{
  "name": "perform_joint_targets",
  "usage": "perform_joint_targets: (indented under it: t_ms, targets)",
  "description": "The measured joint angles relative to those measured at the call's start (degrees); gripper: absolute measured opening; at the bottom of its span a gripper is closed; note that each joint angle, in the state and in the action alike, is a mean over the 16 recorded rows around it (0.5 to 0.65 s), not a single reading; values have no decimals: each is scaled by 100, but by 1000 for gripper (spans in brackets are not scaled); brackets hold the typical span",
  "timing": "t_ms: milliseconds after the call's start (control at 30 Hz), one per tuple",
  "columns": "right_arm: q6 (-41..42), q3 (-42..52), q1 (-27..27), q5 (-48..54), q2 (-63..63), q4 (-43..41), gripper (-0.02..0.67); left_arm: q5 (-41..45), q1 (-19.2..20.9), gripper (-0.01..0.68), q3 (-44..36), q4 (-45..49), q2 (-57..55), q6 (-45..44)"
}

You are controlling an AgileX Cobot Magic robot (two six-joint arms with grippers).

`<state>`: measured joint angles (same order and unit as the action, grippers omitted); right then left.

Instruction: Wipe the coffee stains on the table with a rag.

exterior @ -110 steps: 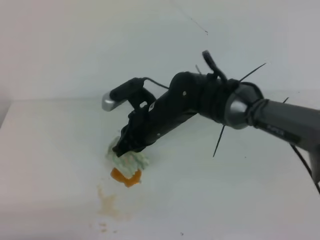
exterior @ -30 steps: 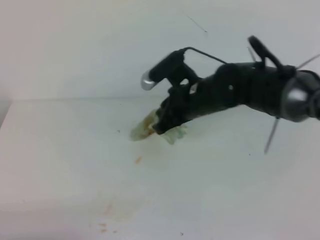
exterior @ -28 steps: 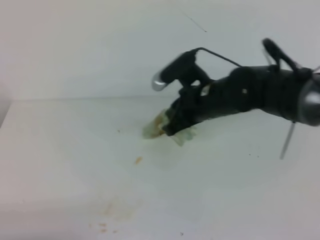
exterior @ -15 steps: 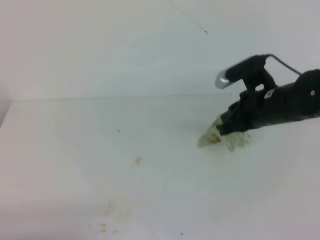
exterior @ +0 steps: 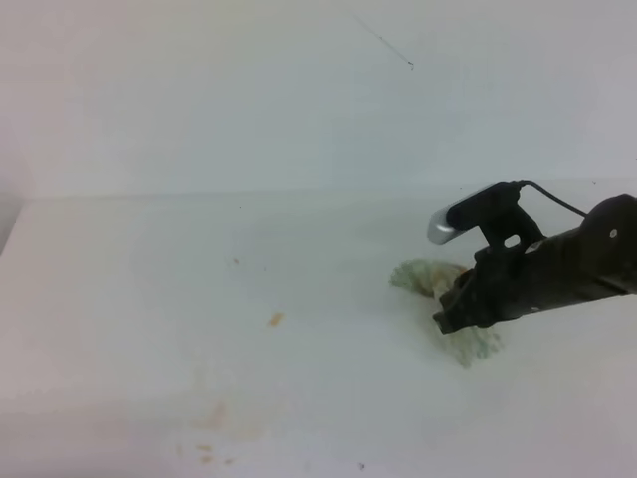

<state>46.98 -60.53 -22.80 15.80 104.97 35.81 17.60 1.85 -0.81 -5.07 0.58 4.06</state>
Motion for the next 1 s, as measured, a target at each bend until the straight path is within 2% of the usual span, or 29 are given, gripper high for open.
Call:
perform_joint_targets:
  t_ms: [333, 467, 567, 733, 1000]
  targets:
    - [113, -145, -11, 187, -197, 252, 429, 6, 1, -1, 13, 0, -9, 0]
    - [123, -176, -10, 232, -439, 296, 512, 29, 3, -1, 67, -2, -48, 0]
    - [132, -179, -10, 240, -757, 278, 538, 35, 4, -2, 81, -2, -57, 0]
    - [145, -180, -11, 299, -1471, 182, 461, 35, 4, -1, 81, -2, -58, 0]
    - [59, -137, -13, 701, -2764, -262, 205, 35, 4, -2, 81, -2, -57, 0]
